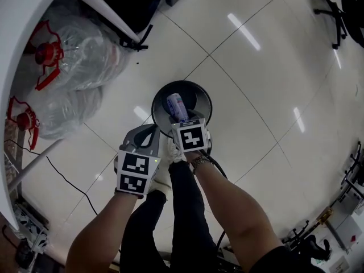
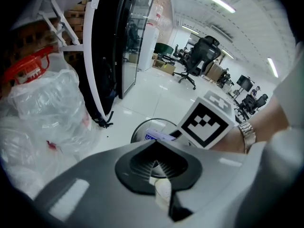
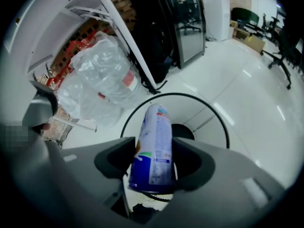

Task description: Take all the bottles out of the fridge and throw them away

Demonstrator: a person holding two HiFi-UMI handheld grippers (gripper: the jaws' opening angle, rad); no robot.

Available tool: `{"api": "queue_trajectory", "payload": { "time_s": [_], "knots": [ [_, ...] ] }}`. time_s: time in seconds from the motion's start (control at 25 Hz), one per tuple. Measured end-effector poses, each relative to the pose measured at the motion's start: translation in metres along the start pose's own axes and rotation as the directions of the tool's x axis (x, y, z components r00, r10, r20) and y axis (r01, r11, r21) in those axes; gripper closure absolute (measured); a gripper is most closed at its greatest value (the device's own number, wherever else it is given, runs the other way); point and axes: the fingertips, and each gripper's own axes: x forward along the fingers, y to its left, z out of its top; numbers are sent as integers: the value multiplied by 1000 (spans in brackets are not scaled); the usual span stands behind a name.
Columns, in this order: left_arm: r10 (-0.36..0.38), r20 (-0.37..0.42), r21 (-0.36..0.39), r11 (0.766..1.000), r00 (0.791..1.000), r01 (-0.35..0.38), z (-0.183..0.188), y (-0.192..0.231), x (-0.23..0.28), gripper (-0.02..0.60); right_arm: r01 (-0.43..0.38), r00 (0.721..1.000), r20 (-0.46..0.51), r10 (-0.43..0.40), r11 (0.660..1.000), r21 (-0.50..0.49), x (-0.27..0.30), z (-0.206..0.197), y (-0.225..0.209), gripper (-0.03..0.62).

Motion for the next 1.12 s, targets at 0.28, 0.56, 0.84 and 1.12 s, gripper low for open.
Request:
{"api": "queue_trajectory", "payload": {
  "time_s": [0.28, 0.56, 0.84, 1.12],
  "knots": [
    [8, 6, -14, 1000, 1000, -8, -2, 5, 1, 578, 21, 999, 43, -20, 1000, -21, -1, 9, 0, 401],
    [15, 28, -14, 1000, 1000, -14, 11, 4, -8, 578, 8, 998, 68, -6, 999, -34, -21, 16, 13, 401],
    [14, 43, -8, 1000, 999, -13, 23, -7, -24, 578, 12, 997, 71, -9, 999, -42, -49, 16, 19, 401],
    [24, 63, -1, 1000, 998, -24, 37, -18, -48, 578, 12, 997, 79, -8, 998, -60, -84, 16, 29, 401]
  ]
}}
